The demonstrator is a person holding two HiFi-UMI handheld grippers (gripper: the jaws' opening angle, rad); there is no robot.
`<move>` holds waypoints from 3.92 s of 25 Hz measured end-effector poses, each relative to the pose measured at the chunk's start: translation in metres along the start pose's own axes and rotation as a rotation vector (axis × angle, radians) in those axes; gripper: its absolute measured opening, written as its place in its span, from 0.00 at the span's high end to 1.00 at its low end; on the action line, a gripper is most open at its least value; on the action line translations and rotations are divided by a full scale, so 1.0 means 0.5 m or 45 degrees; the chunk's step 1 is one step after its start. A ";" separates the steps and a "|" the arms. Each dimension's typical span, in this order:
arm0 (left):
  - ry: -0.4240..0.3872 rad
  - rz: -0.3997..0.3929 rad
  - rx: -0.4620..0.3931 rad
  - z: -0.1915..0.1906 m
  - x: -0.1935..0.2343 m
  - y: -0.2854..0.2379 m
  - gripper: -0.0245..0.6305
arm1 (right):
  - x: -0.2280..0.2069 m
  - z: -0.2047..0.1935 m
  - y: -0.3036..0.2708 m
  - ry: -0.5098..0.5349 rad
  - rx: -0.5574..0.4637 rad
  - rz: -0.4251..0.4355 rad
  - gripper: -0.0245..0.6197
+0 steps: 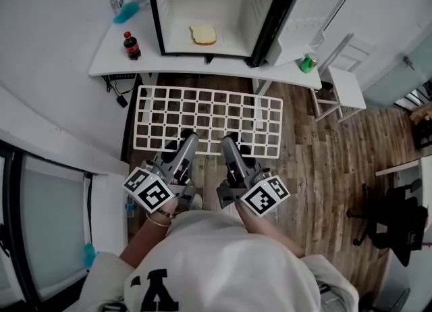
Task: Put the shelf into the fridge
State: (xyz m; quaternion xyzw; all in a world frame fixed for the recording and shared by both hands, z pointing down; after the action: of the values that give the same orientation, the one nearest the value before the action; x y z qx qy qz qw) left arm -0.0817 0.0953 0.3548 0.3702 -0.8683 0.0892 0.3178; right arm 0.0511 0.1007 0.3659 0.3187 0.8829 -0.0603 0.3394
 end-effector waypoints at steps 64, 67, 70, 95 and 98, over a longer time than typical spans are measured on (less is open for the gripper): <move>0.055 0.042 -0.023 0.196 0.347 -0.399 0.82 | -0.320 0.159 -0.446 -0.090 0.090 0.029 0.76; 0.062 0.063 -0.026 0.198 0.365 -0.413 0.82 | -0.338 0.160 -0.464 -0.103 0.108 0.033 0.76; 0.069 0.080 -0.028 0.199 0.383 -0.426 0.82 | -0.352 0.156 -0.478 -0.121 0.123 0.032 0.76; 0.179 0.054 0.025 0.218 0.443 -0.470 0.82 | -0.380 0.169 -0.532 -0.120 0.178 0.003 0.76; 0.185 0.058 0.031 0.215 0.447 -0.469 0.82 | -0.382 0.165 -0.535 -0.114 0.195 -0.001 0.76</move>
State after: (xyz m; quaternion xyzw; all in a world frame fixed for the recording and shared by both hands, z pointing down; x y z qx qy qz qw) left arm -0.0870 -0.2438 0.3899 0.3468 -0.8501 0.1337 0.3731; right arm 0.0442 -0.2368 0.3957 0.3402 0.8598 -0.1419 0.3533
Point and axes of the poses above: the fingertips, and each gripper's own axes: y backward along the fingers, x to its left, z out of its top, the point moved 2 cm from there along y, backward along the fingers, and after that the axes turned 7 degrees about x, right-handed, at the moved point
